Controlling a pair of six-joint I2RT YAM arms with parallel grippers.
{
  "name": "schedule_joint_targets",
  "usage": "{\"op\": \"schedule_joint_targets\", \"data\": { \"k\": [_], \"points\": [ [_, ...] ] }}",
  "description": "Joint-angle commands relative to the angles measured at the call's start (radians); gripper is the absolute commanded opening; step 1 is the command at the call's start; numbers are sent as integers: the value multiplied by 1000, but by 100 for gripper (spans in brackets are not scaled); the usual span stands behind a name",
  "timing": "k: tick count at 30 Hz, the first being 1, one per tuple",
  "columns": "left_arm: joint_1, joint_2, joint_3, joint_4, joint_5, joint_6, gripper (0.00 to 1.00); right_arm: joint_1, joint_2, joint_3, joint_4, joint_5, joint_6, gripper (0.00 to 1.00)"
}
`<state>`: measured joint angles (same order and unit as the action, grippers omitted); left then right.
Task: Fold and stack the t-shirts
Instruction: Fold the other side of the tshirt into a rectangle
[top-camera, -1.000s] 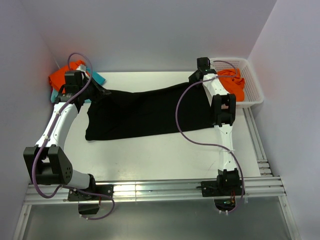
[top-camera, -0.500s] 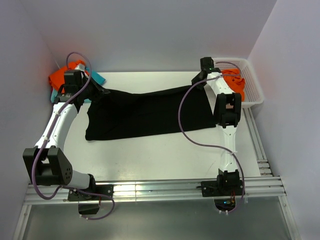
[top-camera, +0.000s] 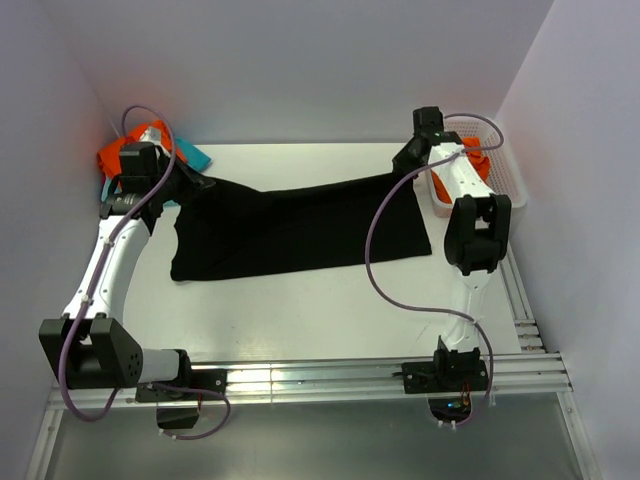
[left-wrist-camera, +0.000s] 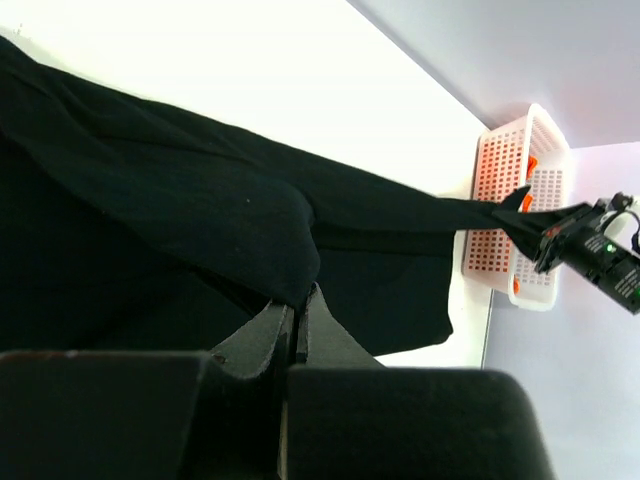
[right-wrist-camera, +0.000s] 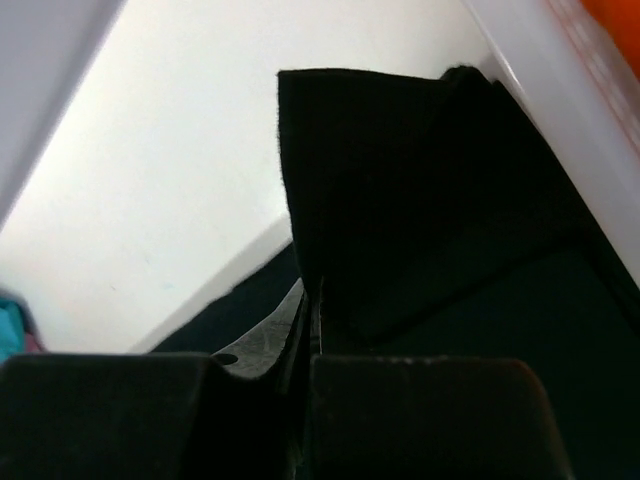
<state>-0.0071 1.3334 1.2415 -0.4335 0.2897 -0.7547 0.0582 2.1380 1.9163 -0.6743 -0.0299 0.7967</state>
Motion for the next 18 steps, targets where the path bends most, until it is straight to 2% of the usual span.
{"op": "schedule_joint_targets", "data": {
  "k": [1,6,12,13,14,15,16,17,18],
  "points": [
    [4,-59,-19,-5,-17,-12,0,-8,-104,-103,-13,24,-37,0],
    [28,-121,-118,4,-44,-5,0,-9,-216,-287,2,54,-48,0],
    [36,-152,-380,38,-115,-64,0,-9,-273,-526,22,94,-27,0],
    [39,-139,-399,35,-118,-70,10,-8,-265,-536,18,94,-27,0],
    [42,-123,-415,30,-116,-75,32,-8,-248,-537,4,100,-25,29],
    [44,-87,-427,15,-124,-86,54,-8,-237,-536,-14,110,-25,47],
    [44,-68,-428,-8,-156,-97,81,-8,-230,-530,-40,119,-27,60],
    [47,-53,-419,-34,-174,-104,88,-6,-230,-527,-48,122,-34,78],
    [47,-39,-410,-65,-191,-107,92,-8,-233,-522,-56,128,-39,80]
  ]
}}
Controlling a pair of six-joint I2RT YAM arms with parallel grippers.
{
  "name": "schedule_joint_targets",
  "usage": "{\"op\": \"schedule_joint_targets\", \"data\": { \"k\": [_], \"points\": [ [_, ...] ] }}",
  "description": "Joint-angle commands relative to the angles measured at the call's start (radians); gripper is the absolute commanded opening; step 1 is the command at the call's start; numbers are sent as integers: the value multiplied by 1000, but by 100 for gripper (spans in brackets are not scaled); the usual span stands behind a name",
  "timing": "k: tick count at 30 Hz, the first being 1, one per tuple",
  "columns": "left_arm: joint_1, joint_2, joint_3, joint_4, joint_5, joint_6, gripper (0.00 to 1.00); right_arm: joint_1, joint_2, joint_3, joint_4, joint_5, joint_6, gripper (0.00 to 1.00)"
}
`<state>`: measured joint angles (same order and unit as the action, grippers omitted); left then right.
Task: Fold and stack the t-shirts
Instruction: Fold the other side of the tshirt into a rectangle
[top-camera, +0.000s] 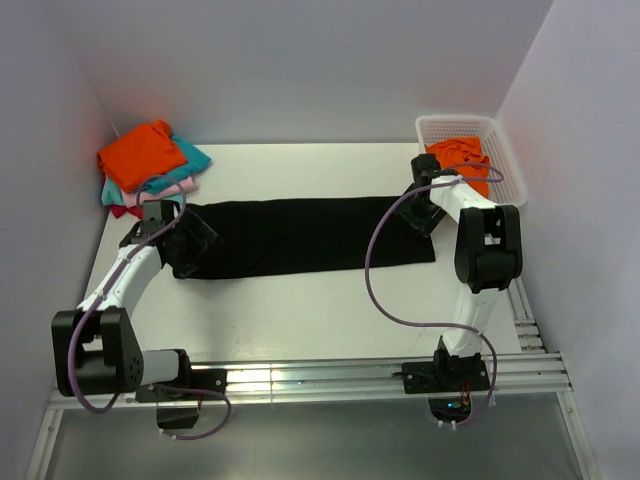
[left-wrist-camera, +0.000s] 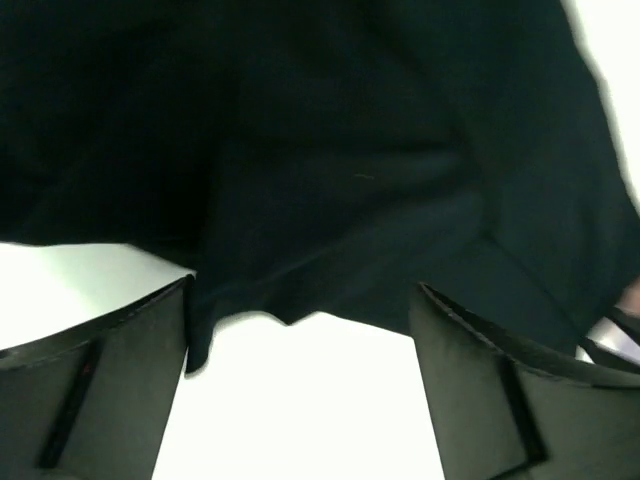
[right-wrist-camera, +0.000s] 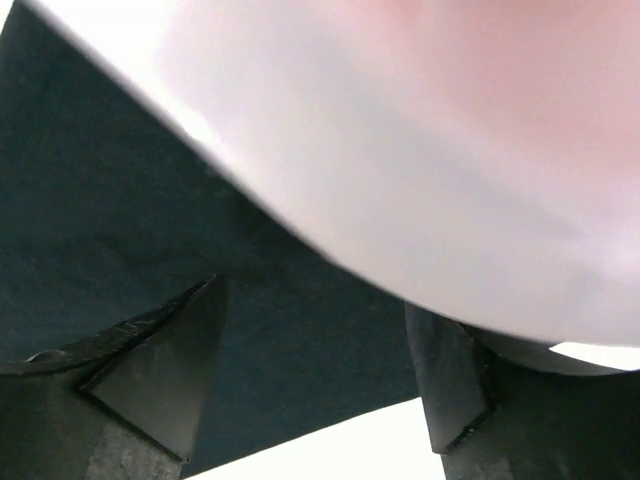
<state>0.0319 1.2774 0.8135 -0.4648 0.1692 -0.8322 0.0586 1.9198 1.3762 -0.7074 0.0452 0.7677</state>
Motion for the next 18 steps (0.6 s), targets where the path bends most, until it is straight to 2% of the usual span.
{"op": "schedule_joint_targets", "data": {
  "k": [1,6,10,13,14,15,16,17,18],
  "points": [
    [8,14,42,-50,-103,-34,94,-8,-25,29,-32,58,-14,80],
    [8,-56,99,-48,-152,-84,94,-8,-84,92,-44,59,-57,81],
    [8,-46,124,-70,-165,-126,87,-8,-47,174,-56,35,-77,80],
    [8,-56,124,-80,-243,-175,79,-6,-1,254,-73,24,-85,77],
    [8,-61,116,-66,-250,-200,75,-6,17,274,-76,25,-90,70],
    [8,-64,96,-46,-254,-208,61,-6,30,303,-69,24,-97,64],
    [8,-59,87,-23,-257,-212,57,-6,41,319,-67,31,-106,58],
    [8,-49,78,7,-257,-223,53,-5,77,337,-70,36,-117,36],
    [8,-6,72,14,-244,-231,41,-6,103,383,-101,42,-123,26]
  ]
}}
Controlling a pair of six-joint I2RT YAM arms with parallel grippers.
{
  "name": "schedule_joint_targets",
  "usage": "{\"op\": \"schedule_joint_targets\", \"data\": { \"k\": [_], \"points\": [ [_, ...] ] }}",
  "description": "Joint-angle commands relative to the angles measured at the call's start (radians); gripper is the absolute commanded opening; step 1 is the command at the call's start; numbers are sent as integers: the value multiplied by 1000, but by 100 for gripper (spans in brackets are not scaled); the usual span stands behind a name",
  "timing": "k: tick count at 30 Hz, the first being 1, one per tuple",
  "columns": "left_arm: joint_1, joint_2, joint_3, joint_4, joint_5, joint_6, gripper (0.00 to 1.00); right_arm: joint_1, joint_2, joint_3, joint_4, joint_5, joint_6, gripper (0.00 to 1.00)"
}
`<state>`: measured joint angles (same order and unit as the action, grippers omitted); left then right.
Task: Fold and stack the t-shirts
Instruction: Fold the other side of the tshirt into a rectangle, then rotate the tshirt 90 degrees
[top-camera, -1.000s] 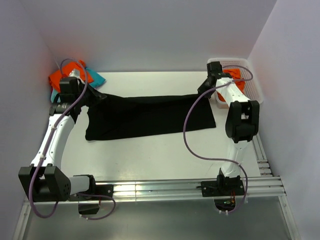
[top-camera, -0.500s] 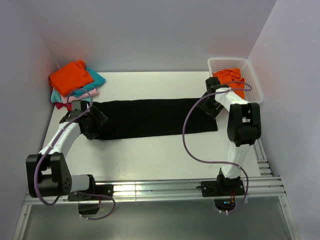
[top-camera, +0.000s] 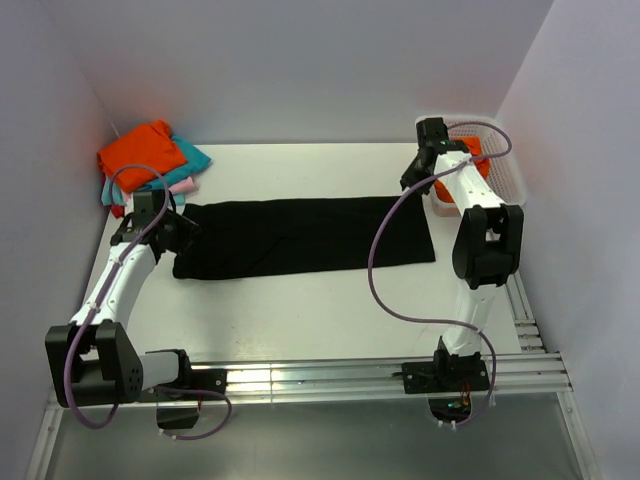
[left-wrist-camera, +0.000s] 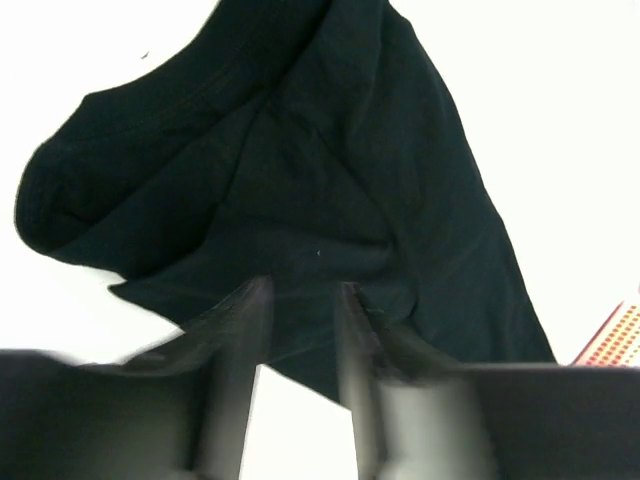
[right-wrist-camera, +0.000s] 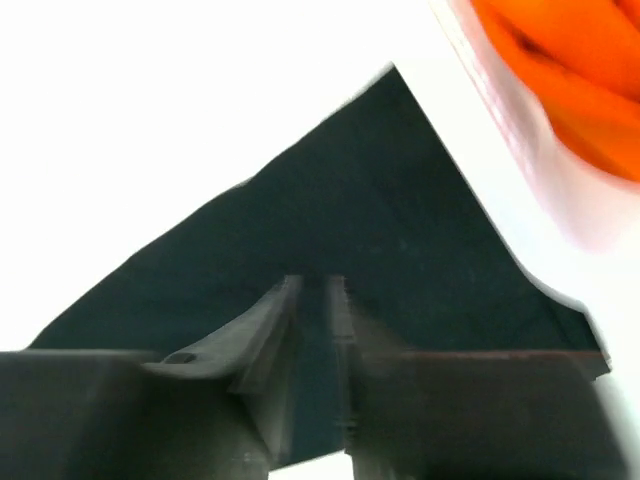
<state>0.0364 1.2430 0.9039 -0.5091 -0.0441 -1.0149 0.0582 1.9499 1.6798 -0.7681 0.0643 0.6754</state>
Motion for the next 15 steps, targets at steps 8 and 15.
{"op": "schedule_joint_targets", "data": {
  "k": [8,15],
  "points": [
    [2,317,49,92,-23,-68,0,14,208,97,-99,89,-91,0],
    [-29,501,193,76,-77,-50,0,113,178,-32,-183,149,-137,0]
  ]
}}
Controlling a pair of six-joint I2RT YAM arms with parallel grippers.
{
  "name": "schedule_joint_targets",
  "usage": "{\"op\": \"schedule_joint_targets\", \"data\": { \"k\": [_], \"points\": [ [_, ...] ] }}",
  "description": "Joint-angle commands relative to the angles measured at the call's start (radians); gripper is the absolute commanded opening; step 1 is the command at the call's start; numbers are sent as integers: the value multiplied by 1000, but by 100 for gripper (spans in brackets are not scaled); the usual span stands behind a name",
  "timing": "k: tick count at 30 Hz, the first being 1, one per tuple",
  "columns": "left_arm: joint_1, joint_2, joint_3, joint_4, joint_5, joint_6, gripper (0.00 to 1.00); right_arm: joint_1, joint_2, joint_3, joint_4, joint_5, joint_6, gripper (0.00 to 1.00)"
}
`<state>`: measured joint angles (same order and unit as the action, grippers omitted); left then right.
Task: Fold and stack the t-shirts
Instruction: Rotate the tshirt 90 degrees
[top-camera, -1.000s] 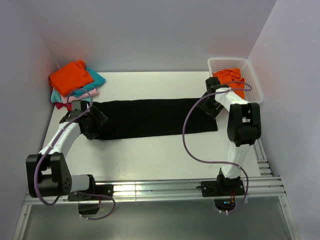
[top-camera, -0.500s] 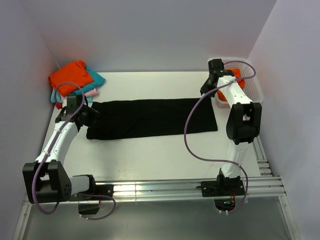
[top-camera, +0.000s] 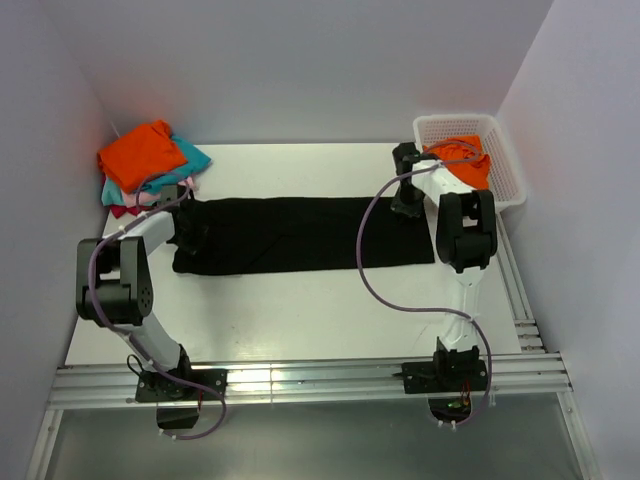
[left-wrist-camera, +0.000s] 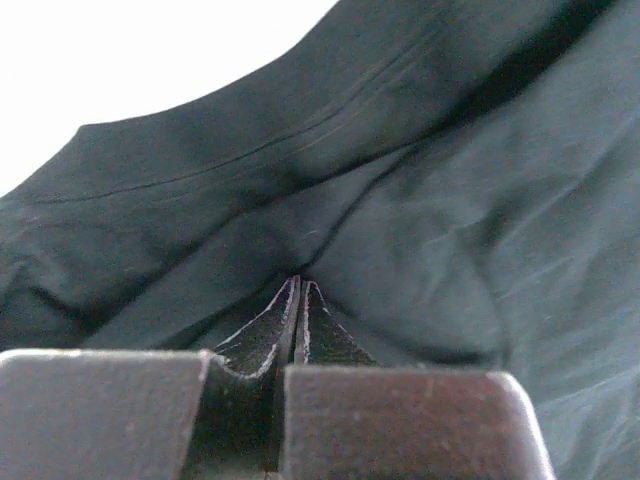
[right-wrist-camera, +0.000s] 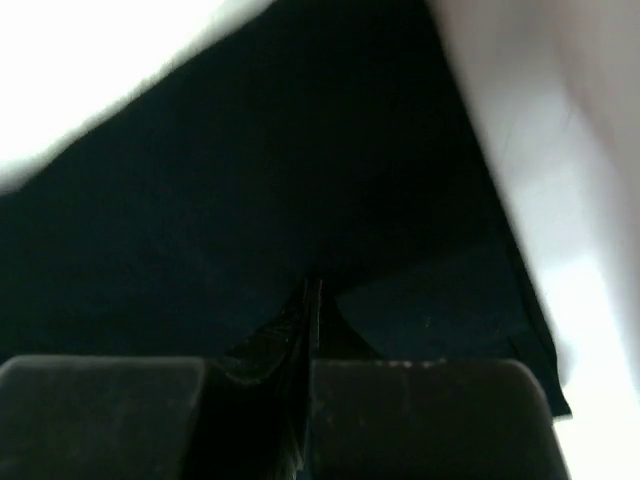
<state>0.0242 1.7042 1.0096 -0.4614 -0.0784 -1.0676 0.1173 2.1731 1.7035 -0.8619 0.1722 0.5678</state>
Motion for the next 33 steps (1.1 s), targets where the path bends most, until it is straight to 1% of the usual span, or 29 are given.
{"op": "schedule_joint_targets", "data": {
  "k": [1,2,3,5,6,8,9,11,12,13,14,15,16,17,18,19,20,22,23,24,25,26,27,28,29,30,31,32,33],
  "points": [
    [-17,60,104,24,-44,6,0,68,-67,-76,-97,44,-23,0],
    [-48,81,119,23,-44,8,0,85,-81,-100,-98,41,-25,0],
    [-55,128,160,20,-44,11,0,120,-94,-151,-104,33,-23,0],
    [-66,181,216,-14,-50,15,0,160,-127,-195,-115,23,-16,0],
    [-76,231,275,-22,-52,20,0,182,-136,-240,-121,17,-16,0],
    [-84,280,343,-43,-52,32,0,251,-166,-292,-123,1,-8,0],
    [-95,326,413,-60,-57,38,0,274,-180,-350,-111,-14,-8,0],
    [-107,368,487,-80,-63,50,0,341,-228,-412,-97,-46,9,0],
    [-118,406,556,-83,-60,58,0,366,-246,-467,-82,-62,17,0],
    [-124,426,592,-83,-38,66,0,389,-259,-488,-81,-71,32,0],
    [-135,449,630,-79,-20,86,0,439,-283,-507,-81,-95,44,0],
    [-141,503,708,-53,15,103,0,464,-297,-537,-75,-114,55,0],
    [-147,535,754,-45,69,115,0,488,-320,-548,-71,-135,79,0],
    [-153,567,808,-45,93,133,0,543,-328,-553,-71,-166,93,0],
    [-171,642,925,-43,115,144,0,573,-335,-548,-68,-195,104,0],
    [-182,685,995,-62,141,152,0,605,-346,-536,-62,-218,112,0],
    [-199,772,1144,-69,197,161,0,677,-349,-498,-54,-279,109,0],
    [-222,849,1269,-51,283,167,0,757,-351,-440,-28,-309,89,0],
    [-233,880,1314,17,395,156,0,797,-351,-406,-25,-316,81,0],
    [-250,923,1361,73,458,141,0,865,-352,-350,-10,-318,73,0],
    [-259,934,1367,136,517,123,2,895,-367,-326,7,-327,61,0],
    [-276,943,1362,297,578,68,3,915,-386,-315,33,-342,54,0],
    [-285,960,1377,349,683,46,7,945,-412,-323,97,-353,50,0],
    [-294,968,1403,381,715,32,11,952,-468,-334,127,-365,59,0],
    [-312,969,1425,420,750,12,18,955,-496,-346,153,-375,67,0],
    [-319,951,1445,485,785,3,37,955,-522,-367,182,-372,75,0],
    [-323,928,1437,525,799,-20,49,955,-567,-375,191,-366,84,0],
    [-326,867,1401,567,807,-26,58,955,-587,-393,204,-367,84,0],
    [-326,832,1394,592,789,-19,72,956,-607,-401,213,-362,86,1]
  ]
}}
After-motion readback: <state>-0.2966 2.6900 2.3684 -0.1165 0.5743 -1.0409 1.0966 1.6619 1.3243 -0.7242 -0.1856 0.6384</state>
